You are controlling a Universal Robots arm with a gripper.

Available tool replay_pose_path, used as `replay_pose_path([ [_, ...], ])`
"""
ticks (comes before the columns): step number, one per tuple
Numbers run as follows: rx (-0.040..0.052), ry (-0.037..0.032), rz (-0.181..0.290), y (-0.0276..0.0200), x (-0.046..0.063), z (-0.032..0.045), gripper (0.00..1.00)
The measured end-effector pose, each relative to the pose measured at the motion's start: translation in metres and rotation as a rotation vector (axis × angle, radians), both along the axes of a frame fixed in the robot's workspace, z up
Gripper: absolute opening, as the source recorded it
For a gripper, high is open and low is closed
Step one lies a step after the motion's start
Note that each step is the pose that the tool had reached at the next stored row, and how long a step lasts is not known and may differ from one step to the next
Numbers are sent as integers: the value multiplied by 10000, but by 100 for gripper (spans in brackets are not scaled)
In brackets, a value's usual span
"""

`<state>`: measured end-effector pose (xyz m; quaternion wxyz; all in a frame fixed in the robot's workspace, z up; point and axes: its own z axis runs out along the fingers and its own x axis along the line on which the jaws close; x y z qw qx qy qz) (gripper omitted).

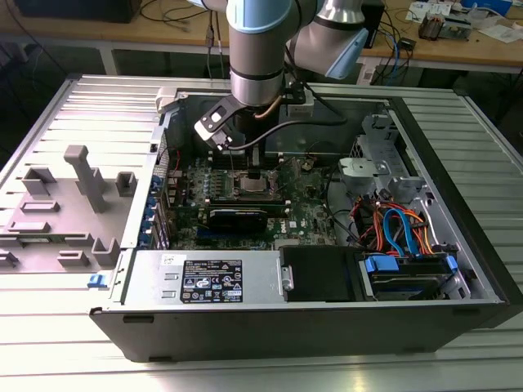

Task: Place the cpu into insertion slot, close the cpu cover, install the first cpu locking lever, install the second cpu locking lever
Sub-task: 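Close the cpu cover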

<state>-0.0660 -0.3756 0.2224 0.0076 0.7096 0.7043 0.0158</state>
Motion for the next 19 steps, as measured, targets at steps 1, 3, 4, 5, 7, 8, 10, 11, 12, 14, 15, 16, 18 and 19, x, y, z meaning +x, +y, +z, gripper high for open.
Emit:
replay_pose_path([
  [1,2,-1,0,0,0,6,11],
  [3,0,0,0,0,0,17,11],
  [4,1,0,1,0,0,33,11],
  [5,-1,0,0,0,0,54,11],
  [7,6,-2,0,1,0,57,11],
  [8,7,0,-1,0,0,58,11],
  [10,11,0,0,0,0,57,11],
  [11,17,0,0,0,0,58,11],
  [12,26,0,0,0,0,58,11],
  [14,31,0,0,0,0,58,11],
  [15,32,0,0,0,0,58,11],
  [16,33,0,0,0,0,58,11],
  [18,38,0,0,0,0,58,11],
  [19,40,0,0,0,0,57,11],
])
